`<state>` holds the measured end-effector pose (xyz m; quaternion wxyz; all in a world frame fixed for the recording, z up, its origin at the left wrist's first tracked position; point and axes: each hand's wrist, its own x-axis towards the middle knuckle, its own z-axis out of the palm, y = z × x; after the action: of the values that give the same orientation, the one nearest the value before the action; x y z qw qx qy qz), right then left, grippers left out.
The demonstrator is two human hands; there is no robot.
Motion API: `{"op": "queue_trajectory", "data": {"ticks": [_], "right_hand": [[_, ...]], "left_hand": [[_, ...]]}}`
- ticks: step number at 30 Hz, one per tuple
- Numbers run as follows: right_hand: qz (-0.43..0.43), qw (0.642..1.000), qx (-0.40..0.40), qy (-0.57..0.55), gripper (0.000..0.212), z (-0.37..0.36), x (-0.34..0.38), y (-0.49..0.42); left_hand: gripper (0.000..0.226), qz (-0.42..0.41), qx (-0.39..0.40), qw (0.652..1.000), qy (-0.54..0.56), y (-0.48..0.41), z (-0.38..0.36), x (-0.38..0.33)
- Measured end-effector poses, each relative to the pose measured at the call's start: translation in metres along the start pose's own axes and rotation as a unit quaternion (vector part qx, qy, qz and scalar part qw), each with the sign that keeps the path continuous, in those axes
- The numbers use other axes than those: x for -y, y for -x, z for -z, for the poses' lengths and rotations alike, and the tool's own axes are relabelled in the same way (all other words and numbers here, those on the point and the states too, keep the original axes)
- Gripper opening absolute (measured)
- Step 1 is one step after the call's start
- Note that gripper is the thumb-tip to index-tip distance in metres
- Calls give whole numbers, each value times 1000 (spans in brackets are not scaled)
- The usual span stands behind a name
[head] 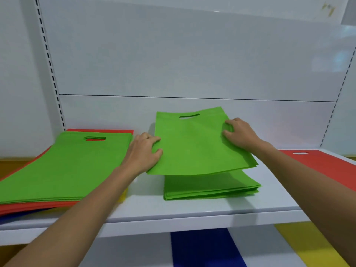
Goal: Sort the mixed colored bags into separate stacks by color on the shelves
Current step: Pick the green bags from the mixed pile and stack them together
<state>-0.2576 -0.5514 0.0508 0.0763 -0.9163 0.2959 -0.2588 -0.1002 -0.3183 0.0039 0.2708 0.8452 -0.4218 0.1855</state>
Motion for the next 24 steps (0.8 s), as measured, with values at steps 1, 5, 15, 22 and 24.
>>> {"op": "queue_trajectory", "data": {"ticks": [1, 5, 15, 22, 24], "right_hand": [[1, 1000, 13, -2, 47, -2, -7, 0], [-13, 997, 73, 12, 53, -19, -31, 3], [-49, 977, 201, 60, 61, -67, -56, 24], [-108, 969, 223, 11, 44, -70, -68, 28], [-95, 973, 209, -33, 46, -69, -68, 29]], "left_hand": [[46, 6, 13, 1000, -4, 2, -6, -5], [55, 27, 77, 996, -27, 13, -32, -18], [49, 95, 206, 972, -59, 33, -66, -24], [44, 144, 168, 975, -12, 32, -69, -28], [35, 156, 158, 975, -31, 32, -72, -32]]}}
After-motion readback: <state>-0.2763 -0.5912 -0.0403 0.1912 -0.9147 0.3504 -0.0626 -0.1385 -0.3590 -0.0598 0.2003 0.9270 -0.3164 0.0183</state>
